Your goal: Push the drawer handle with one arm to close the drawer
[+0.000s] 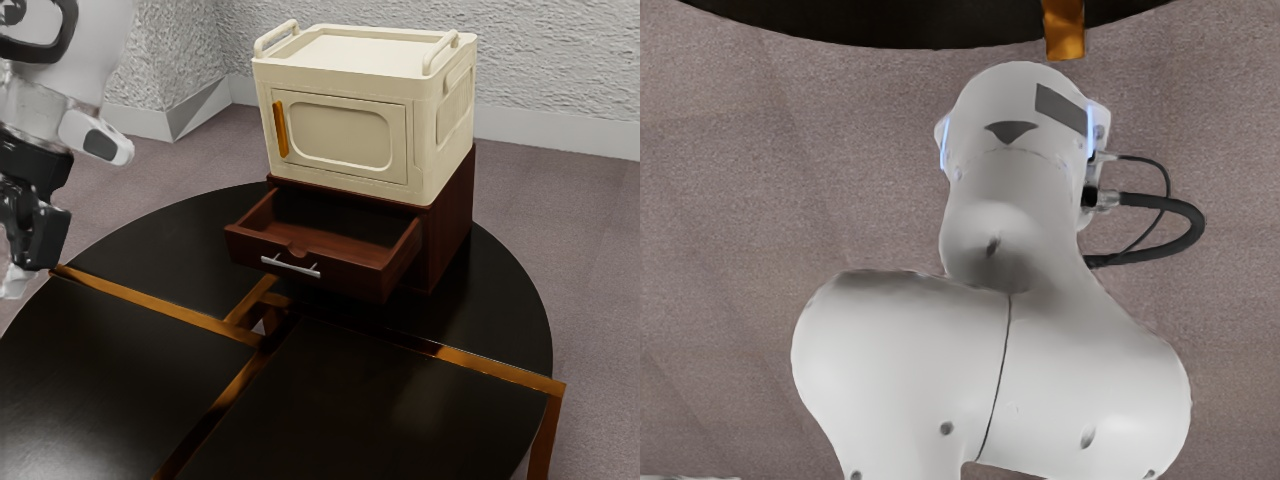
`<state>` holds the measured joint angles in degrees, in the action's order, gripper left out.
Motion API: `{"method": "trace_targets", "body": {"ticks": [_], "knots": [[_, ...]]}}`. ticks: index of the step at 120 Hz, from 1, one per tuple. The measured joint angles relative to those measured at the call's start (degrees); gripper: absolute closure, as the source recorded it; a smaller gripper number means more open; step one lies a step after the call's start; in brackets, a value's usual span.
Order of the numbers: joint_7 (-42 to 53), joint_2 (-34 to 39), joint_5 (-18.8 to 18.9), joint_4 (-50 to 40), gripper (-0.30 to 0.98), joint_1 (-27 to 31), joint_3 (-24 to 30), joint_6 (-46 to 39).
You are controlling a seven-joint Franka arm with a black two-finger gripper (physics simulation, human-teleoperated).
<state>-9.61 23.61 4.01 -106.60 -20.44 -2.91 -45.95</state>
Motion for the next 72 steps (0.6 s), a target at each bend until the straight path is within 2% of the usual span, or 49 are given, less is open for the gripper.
{"method": "trace_targets", "body": {"ticks": [10, 24, 38, 46, 58, 72], "knots": [[-3.44, -0.47, 2.8, 0.14, 0.01, -0.47, 1.69, -13.22], [-7.68, -4.36, 3.34, 0.75, 0.02, -0.61, 0.74, -23.72], [-11.1, -20.84, 0.72, 5.64, 0.02, -0.12, -1.39, -35.33], [-12.75, -24.98, -1.43, 0.99, 0.02, 0.38, -2.22, -43.63], [-14.61, -25.67, -3.32, -8.55, 0.02, -0.86, -5.03, -57.82], [-15.52, -25.81, -4.43, -11.21, 0.02, -0.2, -6.09, -70.71]]}}
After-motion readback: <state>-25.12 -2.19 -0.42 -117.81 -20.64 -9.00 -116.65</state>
